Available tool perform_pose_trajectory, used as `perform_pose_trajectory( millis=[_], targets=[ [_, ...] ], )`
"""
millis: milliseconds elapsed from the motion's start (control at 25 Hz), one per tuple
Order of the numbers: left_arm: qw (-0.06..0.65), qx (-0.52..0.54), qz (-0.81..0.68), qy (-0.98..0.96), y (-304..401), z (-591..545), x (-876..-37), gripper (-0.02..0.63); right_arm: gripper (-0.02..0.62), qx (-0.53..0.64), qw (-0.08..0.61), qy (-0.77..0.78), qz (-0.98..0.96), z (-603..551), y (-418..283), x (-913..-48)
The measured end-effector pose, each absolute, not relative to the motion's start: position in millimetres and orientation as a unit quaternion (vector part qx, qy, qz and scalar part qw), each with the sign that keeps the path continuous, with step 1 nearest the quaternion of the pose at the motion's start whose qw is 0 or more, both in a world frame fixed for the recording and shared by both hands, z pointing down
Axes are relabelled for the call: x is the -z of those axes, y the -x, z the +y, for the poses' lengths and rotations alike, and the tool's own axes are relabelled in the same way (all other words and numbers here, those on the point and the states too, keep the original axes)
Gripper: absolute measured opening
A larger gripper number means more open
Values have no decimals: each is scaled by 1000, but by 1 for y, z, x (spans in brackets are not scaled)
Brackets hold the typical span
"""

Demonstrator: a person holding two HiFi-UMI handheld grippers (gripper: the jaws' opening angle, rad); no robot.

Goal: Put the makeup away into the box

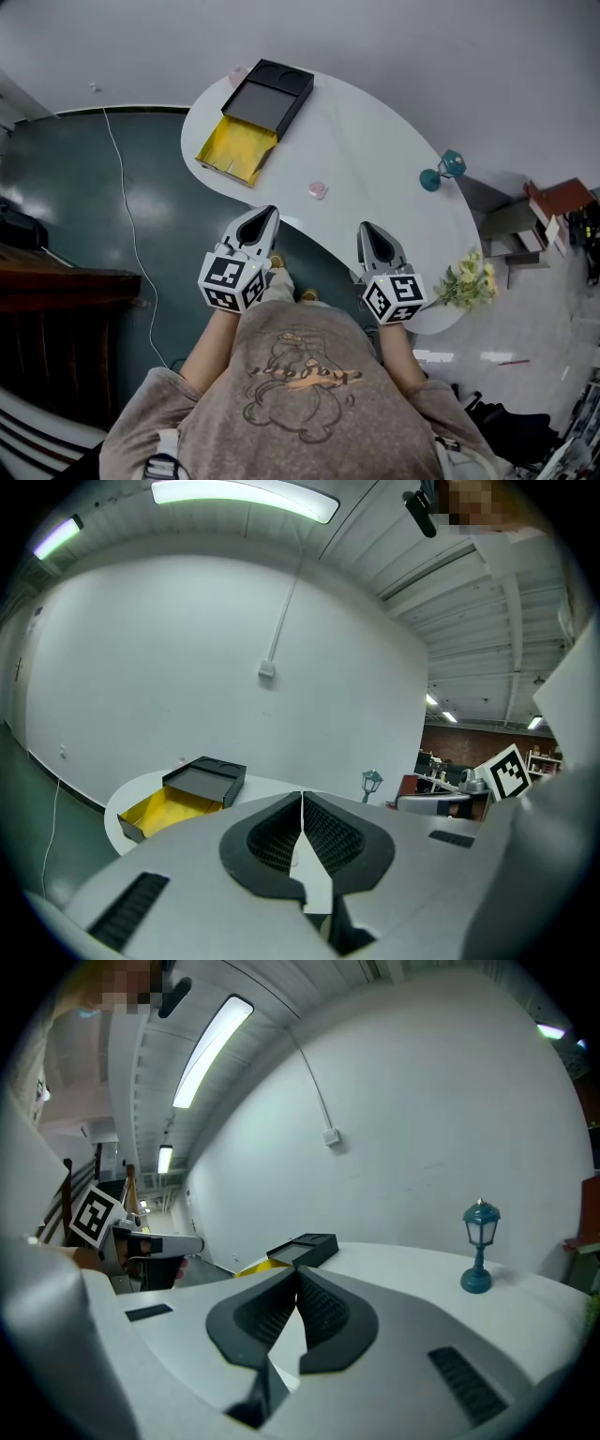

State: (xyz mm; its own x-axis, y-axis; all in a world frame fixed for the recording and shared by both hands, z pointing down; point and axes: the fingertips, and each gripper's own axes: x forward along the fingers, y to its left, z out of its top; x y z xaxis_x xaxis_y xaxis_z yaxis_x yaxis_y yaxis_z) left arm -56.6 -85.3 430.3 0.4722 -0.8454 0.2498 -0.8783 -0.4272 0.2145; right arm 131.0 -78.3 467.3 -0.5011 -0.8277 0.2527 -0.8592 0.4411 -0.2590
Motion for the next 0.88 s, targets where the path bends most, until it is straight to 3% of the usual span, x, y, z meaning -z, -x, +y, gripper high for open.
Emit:
perform_pose_trajectory(
  millis=[400, 680, 880],
  targets=[
    [151, -67, -493, -855, 57, -109, -437, 39, 4, -179, 42, -516, -837, -96, -126, -466],
    [157, -79, -469, -865, 51, -123, -447, 240, 5, -185, 42, -525, -830, -103, -125, -471],
    [165, -103, -448, -872, 40, -132, -464, 325, 4, -189, 42, -535, -822, -104, -131, -474]
  ],
)
